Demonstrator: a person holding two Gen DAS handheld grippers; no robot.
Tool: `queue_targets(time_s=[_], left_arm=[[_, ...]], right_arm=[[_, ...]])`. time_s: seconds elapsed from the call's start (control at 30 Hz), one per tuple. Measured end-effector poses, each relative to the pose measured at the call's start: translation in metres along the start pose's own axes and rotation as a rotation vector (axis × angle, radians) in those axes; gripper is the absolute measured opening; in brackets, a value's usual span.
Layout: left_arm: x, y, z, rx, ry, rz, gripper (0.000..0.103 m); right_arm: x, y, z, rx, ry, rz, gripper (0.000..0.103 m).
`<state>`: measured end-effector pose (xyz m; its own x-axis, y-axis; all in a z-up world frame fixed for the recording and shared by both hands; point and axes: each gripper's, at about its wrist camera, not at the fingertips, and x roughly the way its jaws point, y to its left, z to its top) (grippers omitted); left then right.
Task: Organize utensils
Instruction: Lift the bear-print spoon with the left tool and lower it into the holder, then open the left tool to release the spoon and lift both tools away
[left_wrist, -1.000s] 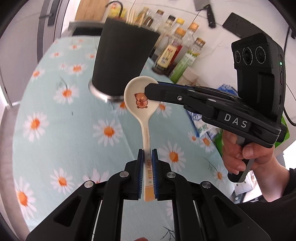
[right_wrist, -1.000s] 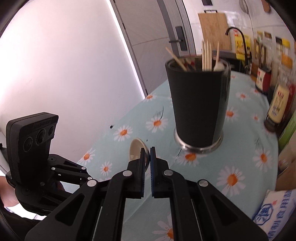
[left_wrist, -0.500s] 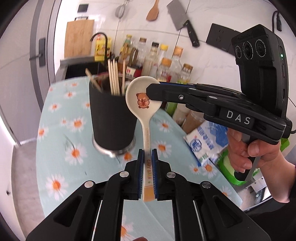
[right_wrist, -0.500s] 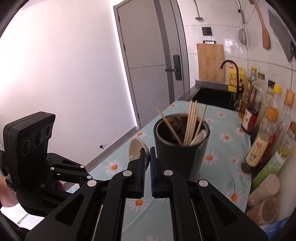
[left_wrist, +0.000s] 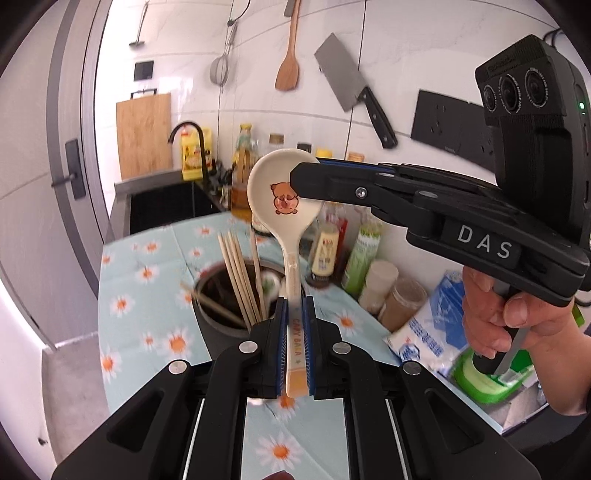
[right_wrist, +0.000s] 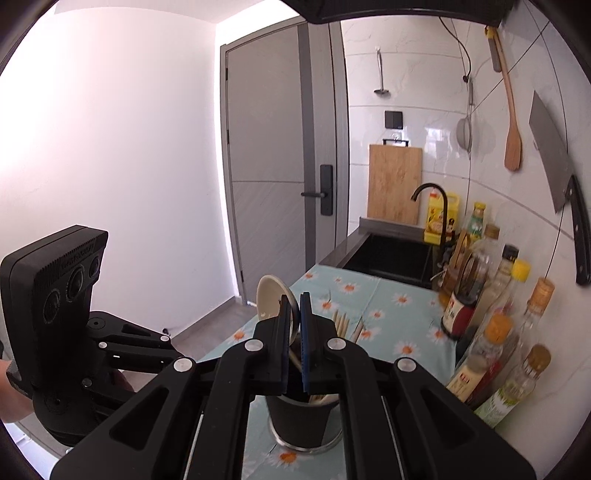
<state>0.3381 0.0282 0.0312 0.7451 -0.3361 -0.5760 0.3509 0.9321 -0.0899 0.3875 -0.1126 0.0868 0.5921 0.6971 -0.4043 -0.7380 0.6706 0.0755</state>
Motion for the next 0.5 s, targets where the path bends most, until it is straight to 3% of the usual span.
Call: queue_targets(time_s=[0.5], left_arm=[[0.041, 0.024, 0.037, 0.012, -0.039, 0.017, 0.007]], right_arm=[[0.039, -0.032, 0.029, 0.028, 0.01, -0.064, 0.008]])
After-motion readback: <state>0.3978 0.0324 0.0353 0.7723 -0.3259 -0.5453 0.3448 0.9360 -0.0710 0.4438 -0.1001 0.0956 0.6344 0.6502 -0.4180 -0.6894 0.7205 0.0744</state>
